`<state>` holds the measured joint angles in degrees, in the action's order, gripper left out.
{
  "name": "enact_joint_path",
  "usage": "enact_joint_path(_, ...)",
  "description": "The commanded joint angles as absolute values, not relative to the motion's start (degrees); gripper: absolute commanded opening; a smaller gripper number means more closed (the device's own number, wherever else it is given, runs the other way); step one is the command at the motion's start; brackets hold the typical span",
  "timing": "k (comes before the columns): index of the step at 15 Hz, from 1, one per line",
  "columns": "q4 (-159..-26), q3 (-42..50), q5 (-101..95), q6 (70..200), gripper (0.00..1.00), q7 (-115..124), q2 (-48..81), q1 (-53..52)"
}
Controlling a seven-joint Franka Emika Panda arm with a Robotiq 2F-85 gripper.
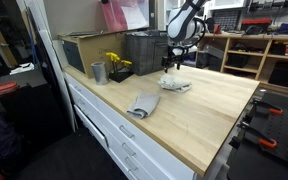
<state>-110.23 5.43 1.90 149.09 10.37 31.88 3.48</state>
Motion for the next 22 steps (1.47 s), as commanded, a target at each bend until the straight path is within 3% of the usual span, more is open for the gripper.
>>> enact_joint_path(1,-109.07,3.70,8.26,143.25,1.00,9.47,31.38,7.54)
enact_joint_path(17,-85.95,9.31,13.35,128.02,1.00,40.66,55.22,4.64)
enact_joint_path(22,-86.95,9.12,12.45,127.30,1.00,40.74,55.26,4.62)
